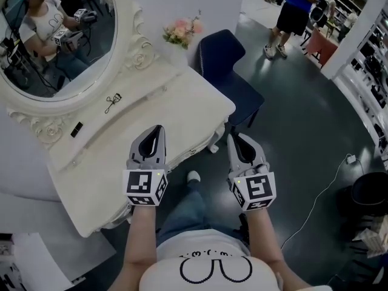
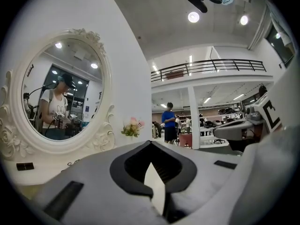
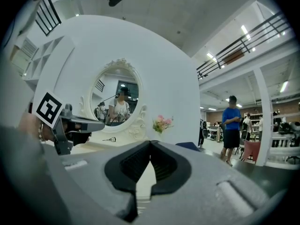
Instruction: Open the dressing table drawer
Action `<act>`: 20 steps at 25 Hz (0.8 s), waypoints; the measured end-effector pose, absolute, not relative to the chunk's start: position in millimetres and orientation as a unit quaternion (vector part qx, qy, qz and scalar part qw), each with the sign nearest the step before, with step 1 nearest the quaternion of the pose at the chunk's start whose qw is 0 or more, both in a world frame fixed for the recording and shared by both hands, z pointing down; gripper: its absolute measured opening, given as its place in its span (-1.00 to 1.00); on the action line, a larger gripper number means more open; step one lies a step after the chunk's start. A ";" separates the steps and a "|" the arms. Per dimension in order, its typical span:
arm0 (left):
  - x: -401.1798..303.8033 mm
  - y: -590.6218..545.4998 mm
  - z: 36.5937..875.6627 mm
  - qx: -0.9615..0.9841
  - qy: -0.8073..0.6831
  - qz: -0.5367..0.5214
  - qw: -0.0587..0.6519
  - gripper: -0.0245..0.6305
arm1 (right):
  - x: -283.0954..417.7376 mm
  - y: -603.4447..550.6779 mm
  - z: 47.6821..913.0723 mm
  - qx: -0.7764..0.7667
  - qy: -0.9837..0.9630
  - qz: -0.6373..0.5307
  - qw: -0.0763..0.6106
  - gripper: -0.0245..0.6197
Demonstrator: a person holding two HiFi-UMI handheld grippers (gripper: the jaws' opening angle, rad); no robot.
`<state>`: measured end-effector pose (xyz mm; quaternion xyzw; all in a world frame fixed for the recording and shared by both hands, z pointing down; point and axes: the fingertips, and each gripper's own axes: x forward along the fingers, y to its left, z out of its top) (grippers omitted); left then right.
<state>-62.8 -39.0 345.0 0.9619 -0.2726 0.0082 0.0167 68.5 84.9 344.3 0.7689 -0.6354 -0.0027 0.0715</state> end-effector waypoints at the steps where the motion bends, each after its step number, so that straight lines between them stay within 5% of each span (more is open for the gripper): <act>1: -56.9 -43.8 346.4 0.962 -0.272 0.009 0.016 -0.93 | 73.6 80.0 346.1 0.769 -0.636 -0.001 0.072 -0.93; 20: 32.7 -211.5 424.3 0.919 -0.378 0.067 0.087 -0.84 | 180.9 -98.5 405.0 0.695 -0.706 0.057 0.128 -0.93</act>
